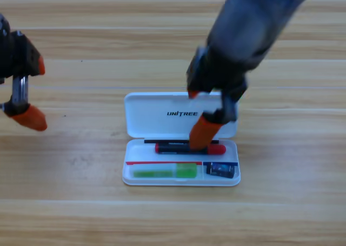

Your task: Clean up eraser and pencils

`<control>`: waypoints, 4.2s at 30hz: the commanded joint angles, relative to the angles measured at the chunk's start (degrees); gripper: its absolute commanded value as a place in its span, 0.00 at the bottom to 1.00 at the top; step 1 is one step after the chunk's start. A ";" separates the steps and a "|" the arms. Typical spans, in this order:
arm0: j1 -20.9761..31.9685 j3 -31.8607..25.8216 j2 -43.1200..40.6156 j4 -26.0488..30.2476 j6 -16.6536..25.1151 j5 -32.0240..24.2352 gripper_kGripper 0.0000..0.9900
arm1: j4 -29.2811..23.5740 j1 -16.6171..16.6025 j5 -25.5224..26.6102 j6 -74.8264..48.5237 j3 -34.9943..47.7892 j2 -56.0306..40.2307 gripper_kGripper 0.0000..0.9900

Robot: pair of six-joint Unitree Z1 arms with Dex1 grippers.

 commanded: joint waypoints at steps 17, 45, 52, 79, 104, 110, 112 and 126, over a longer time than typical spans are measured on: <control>18.51 -17.25 27.55 -19.26 9.18 -19.91 0.00 | -10.52 2.42 11.43 12.15 24.93 -31.27 1.00; 16.40 -20.68 40.29 -5.64 14.45 -46.63 0.00 | -13.24 2.51 13.89 12.33 28.10 -33.47 1.00; 13.15 -19.72 39.15 -0.89 18.14 -48.12 0.00 | -13.51 2.51 13.80 12.33 28.36 -33.47 1.00; 3.31 -2.23 34.93 -14.69 15.42 -39.60 0.00 | -13.68 2.51 14.16 12.68 28.19 -31.54 1.00; -10.93 -0.29 -1.01 -12.67 1.53 -13.67 0.00 | -13.68 2.51 14.07 13.12 28.10 -31.01 1.00; -19.98 -7.76 -6.90 -2.65 -4.36 -13.76 0.00 | -13.68 2.51 13.98 13.47 28.01 -30.92 1.00; -21.74 -6.53 -8.31 -2.65 -4.36 -14.37 0.00 | -13.68 2.51 13.89 13.47 28.10 -30.92 1.00; -22.80 0.50 -5.14 -3.71 -2.77 -16.57 1.00 | -13.68 2.51 13.72 13.74 28.36 -30.75 1.00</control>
